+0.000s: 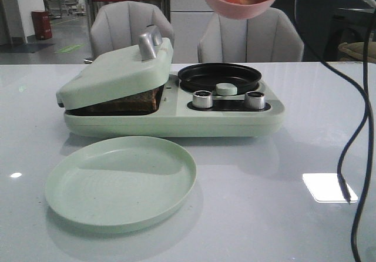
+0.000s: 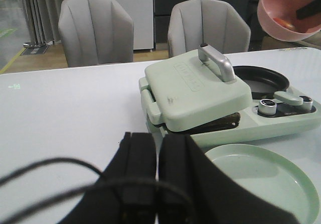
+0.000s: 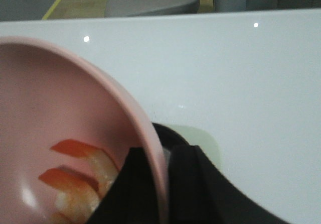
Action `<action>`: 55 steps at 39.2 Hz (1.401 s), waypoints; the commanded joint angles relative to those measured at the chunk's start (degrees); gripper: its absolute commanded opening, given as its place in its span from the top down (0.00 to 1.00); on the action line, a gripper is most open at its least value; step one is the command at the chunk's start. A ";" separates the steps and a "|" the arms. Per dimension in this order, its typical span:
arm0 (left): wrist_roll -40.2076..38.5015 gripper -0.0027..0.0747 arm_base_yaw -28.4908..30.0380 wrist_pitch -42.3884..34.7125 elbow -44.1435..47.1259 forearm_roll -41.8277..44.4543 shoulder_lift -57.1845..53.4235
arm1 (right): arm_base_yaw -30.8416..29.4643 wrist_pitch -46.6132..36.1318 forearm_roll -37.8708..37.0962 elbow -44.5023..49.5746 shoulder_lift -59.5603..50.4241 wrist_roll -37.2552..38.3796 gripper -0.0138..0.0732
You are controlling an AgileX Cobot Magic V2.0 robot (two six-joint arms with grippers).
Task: Make breakfast with bread and shrimp
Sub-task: 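Tilt the pink bowl over the black pan to pour the shrimp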
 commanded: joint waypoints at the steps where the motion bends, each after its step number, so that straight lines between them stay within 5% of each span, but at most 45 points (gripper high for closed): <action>1: -0.64 0.82 0.16 -4.95 -1.39 -0.65 -0.03 | 0.79 -11.31 0.08 -2.32 -0.58 -0.90 0.68; 12: -0.64 0.82 0.16 -4.95 -1.39 -0.65 -0.03 | 2.10 -28.18 -6.67 -1.94 6.93 -0.90 0.68; 21: -0.64 0.82 0.16 -4.95 -1.39 -0.65 -0.03 | 3.14 -54.06 -10.08 6.44 8.22 -0.90 0.68; 31: -0.64 0.82 0.16 -4.95 -1.39 -0.65 -0.03 | 3.01 -76.15 -29.95 14.96 8.97 -0.77 0.68; 37: -0.64 0.82 0.16 -4.95 -1.39 -0.65 -0.03 | 2.95 -81.81 -37.94 15.22 10.42 -6.24 0.68; 48: -0.64 0.82 0.16 -4.95 -1.39 -0.65 -0.03 | 2.95 -87.72 -38.48 15.22 13.37 -35.85 0.68; 55: -0.64 0.82 0.16 -4.95 -1.39 -0.65 -0.03 | 2.95 -87.72 -36.94 15.22 13.63 -32.90 0.68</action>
